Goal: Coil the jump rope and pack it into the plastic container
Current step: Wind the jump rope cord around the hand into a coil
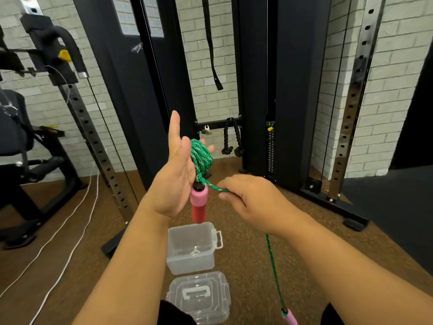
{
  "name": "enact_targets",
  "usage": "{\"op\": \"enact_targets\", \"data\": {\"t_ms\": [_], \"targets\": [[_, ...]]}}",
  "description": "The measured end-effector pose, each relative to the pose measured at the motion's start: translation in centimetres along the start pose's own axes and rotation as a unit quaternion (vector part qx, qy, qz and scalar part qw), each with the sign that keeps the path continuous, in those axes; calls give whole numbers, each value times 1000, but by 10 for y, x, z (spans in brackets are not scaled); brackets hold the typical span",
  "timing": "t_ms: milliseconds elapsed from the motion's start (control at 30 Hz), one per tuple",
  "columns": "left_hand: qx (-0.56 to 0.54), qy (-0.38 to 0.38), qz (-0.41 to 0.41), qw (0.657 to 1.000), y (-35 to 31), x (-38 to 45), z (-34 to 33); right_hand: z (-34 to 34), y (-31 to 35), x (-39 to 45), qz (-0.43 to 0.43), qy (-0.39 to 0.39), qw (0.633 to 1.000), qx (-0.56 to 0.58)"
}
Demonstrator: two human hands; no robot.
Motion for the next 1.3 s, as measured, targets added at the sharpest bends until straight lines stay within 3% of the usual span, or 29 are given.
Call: {"op": "enact_targets", "data": {"t_ms": [67, 133, 300, 400, 567, 667, 833, 1067, 1300], "targets": [[41, -32, 48, 998, 9, 8, 4, 10, 2, 3, 7, -14, 1000, -6], [10, -66, 102, 993, 28, 15, 22, 18, 0, 6, 2, -24, 1000, -9], [115, -65, 89, 987, 34, 12, 19, 32, -11, 12, -18, -46, 999, 7], [135, 36, 123, 982, 44, 0, -2, 38, -18, 13, -42, -64, 996, 48], [38, 90, 220, 971, 56, 0, 3, 45, -24, 14, -54, -84, 992, 80], [44, 50, 209, 976, 51, 6, 8, 48, -28, 16, -66, -104, 989, 83], [39, 103, 110, 988, 24, -14, -21, 49, -42, 18, -105, -143, 979, 101], [-97, 156, 91, 979, 11, -10, -32, 26, -34, 13, -88, -117, 977, 153], [-136, 68, -41, 988, -8, -1, -20, 10, -23, 9, -57, -84, 990, 97]]}}
Point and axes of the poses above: each hand's wrist, its own x-axis towards the middle knuckle, its own z-axis out of the back of the hand, y = z × x, the point moved 8 cm from there along x, towards the middle knuckle, and after that the axes turned 11 degrees about -x, right-handed, at the moved point
